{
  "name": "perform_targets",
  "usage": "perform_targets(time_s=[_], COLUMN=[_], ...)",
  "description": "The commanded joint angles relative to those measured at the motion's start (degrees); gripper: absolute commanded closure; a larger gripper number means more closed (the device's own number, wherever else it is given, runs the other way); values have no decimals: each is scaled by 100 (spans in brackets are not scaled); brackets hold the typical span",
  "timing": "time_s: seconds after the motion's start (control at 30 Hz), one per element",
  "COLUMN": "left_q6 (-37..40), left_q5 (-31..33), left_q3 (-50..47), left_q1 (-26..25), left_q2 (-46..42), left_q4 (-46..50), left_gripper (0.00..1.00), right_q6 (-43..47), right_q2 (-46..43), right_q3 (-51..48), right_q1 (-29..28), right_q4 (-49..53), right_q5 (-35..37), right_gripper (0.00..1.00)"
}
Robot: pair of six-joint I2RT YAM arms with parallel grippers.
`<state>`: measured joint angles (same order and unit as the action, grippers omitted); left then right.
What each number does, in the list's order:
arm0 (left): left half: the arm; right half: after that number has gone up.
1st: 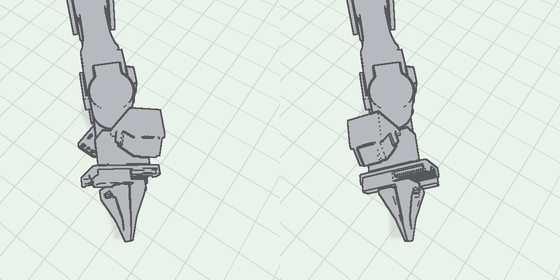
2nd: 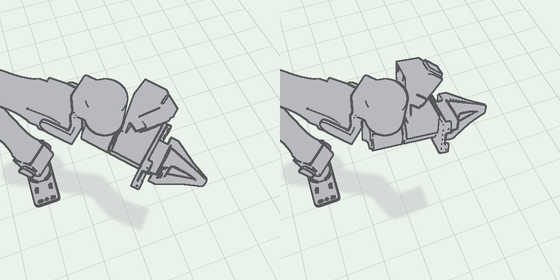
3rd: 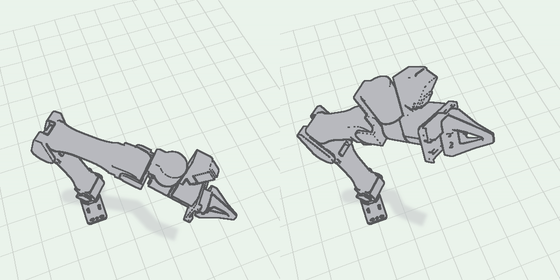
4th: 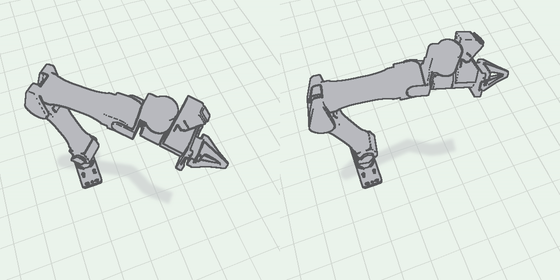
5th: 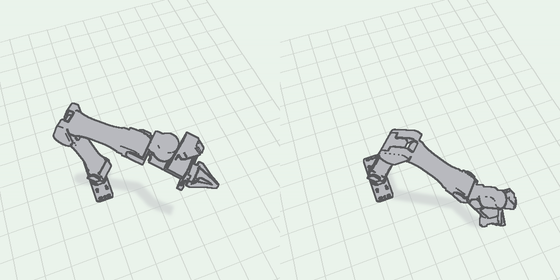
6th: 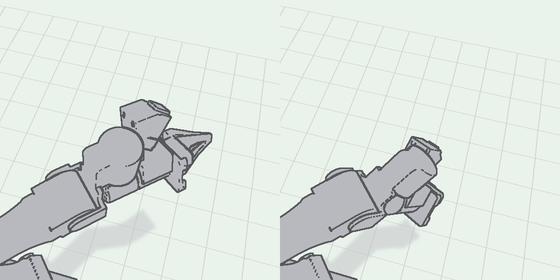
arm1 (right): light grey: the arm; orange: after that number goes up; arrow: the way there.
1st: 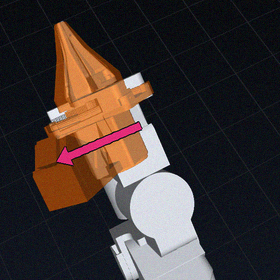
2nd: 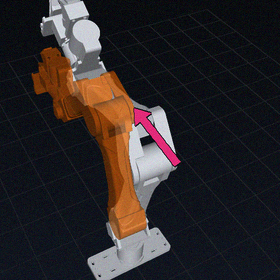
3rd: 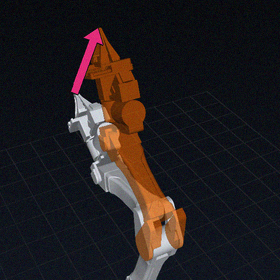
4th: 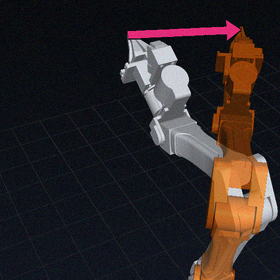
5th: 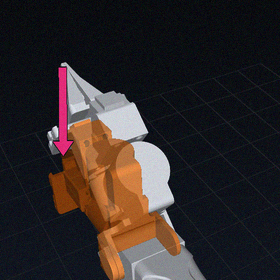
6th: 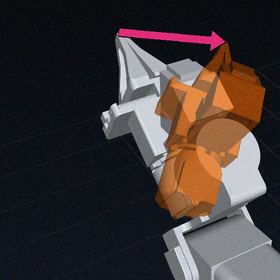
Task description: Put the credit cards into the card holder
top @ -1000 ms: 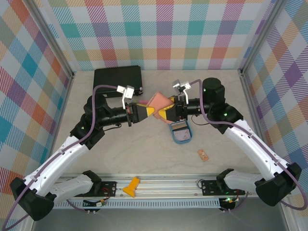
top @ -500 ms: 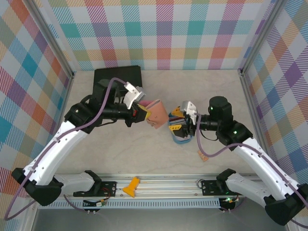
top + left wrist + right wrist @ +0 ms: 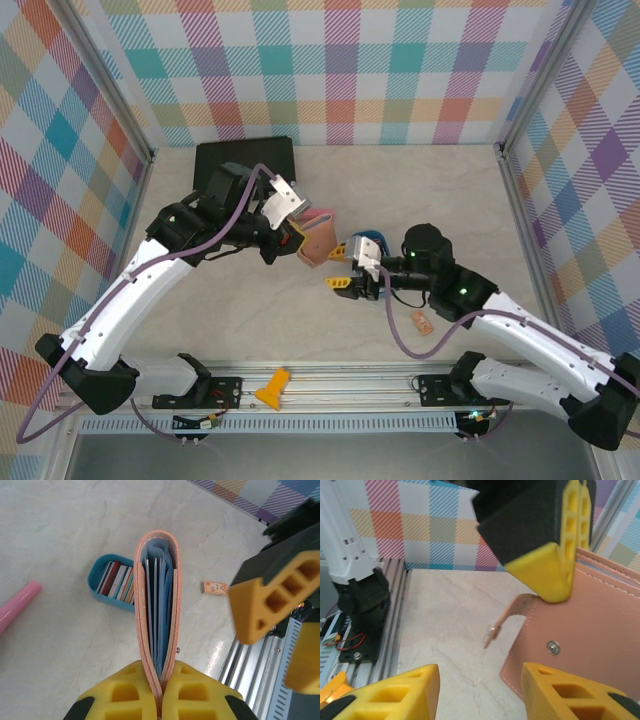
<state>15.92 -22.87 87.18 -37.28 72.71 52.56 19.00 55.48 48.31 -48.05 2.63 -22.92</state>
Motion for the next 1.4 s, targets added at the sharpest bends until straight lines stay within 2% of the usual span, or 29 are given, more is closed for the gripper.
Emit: perform_targets(time_s=[0.0,0.6,0.7,0.83,0.9,1.37], left_q6=[17,-142,-172,-170,-148,94], left_q5=[-91,-239,-258,-253,-211,-452], left_q3=[194,107,107,109,89,47], left_q1=[-96,-122,-130,-131,-126,-131], left_q2=[42,33,26,8,-13,-117], left_q4=[31,-114,-140,-114,-100,-52], left_gripper=[100,100,100,100,100,100], right_q6=[-534,-910,-1006,-984,-916,-749], right_q2=[214,690,701,627,558,361], right_q3=[81,335,311,232,197,-5], right_q1=[-96,-486,-502,-499,-499,-477], right_q4=[-573,-729,-816,-780,-706,-448], right_q5=[173,633,795,1039,1140,1940], right_gripper=[55,67,76,95,100,100])
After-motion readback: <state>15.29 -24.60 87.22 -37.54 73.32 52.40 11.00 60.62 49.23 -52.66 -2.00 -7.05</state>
